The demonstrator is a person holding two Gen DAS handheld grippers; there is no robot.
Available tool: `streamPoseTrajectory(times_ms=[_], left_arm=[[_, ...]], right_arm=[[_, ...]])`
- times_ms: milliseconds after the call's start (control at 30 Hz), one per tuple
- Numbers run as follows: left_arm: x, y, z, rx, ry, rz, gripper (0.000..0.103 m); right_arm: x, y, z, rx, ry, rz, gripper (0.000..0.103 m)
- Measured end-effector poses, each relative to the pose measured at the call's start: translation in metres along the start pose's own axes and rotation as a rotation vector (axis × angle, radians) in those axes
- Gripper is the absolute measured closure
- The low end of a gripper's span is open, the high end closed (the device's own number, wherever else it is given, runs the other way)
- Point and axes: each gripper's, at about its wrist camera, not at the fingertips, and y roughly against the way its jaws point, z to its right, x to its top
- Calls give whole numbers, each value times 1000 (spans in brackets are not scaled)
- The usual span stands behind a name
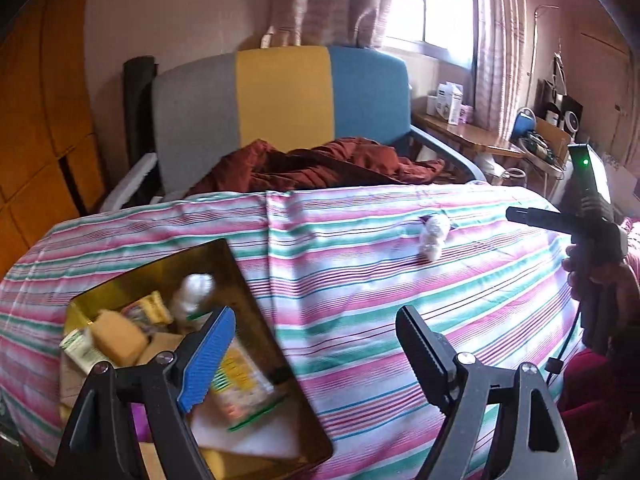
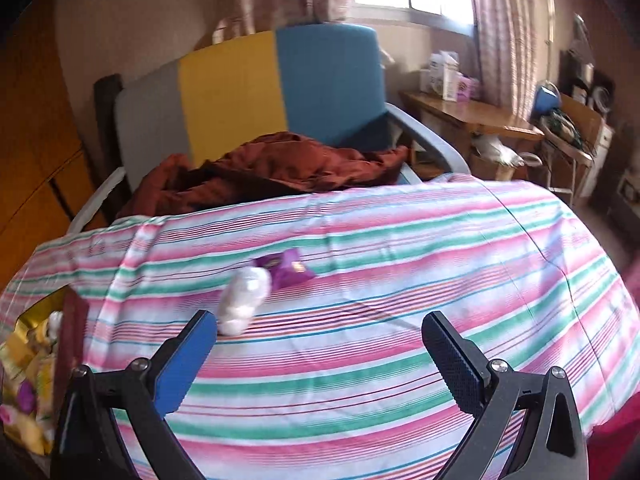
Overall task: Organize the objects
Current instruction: 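Reach the left tool to the wrapped clear ball and close on it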
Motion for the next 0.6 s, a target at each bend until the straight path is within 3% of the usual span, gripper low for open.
streamPoseTrajectory(times_ms=[200,600], left_arm=[[14,-32,31,-71,-29,-45,19],[48,-119,93,-183,-76,-148,19]], right_arm=[[-6,-19,29,7,-116,-63,0],[-8,-22,56,5,-236,-86,0]])
